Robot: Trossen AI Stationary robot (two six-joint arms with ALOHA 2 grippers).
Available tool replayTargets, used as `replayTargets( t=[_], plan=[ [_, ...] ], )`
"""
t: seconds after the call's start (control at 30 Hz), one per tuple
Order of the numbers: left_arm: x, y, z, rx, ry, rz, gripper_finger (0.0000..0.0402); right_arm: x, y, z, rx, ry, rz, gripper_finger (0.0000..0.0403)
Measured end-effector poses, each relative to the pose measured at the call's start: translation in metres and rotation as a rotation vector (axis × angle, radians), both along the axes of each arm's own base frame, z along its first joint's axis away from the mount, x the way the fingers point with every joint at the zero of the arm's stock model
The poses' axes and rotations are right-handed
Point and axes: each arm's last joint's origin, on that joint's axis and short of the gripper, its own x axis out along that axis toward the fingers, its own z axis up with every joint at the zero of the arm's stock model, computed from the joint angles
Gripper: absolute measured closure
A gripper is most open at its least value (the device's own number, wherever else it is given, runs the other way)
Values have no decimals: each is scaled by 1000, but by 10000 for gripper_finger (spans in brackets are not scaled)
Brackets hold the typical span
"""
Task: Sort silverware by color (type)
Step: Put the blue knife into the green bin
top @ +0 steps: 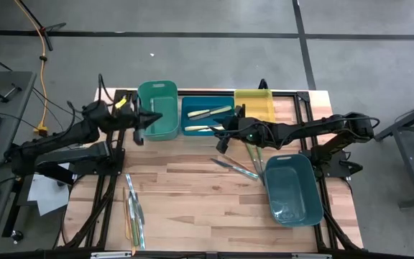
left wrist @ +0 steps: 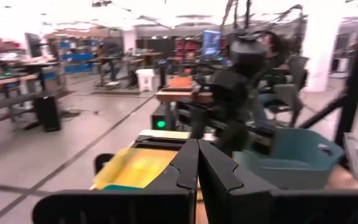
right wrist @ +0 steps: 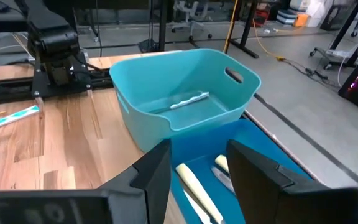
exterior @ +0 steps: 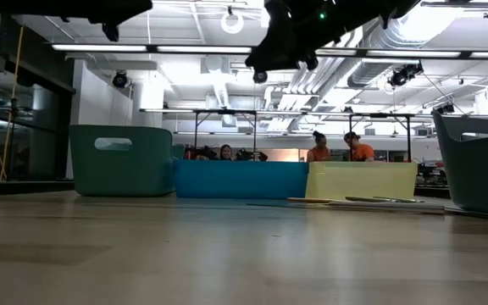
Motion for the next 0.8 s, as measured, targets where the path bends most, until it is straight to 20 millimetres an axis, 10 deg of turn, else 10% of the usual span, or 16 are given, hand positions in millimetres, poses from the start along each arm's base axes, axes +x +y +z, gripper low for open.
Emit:
replayTargets(
  t=[0.8],
  plan=[
    [6, -22, -46, 15, -118, -139, 401, 1, 1, 2, -18, -11, 34, 251]
  ],
)
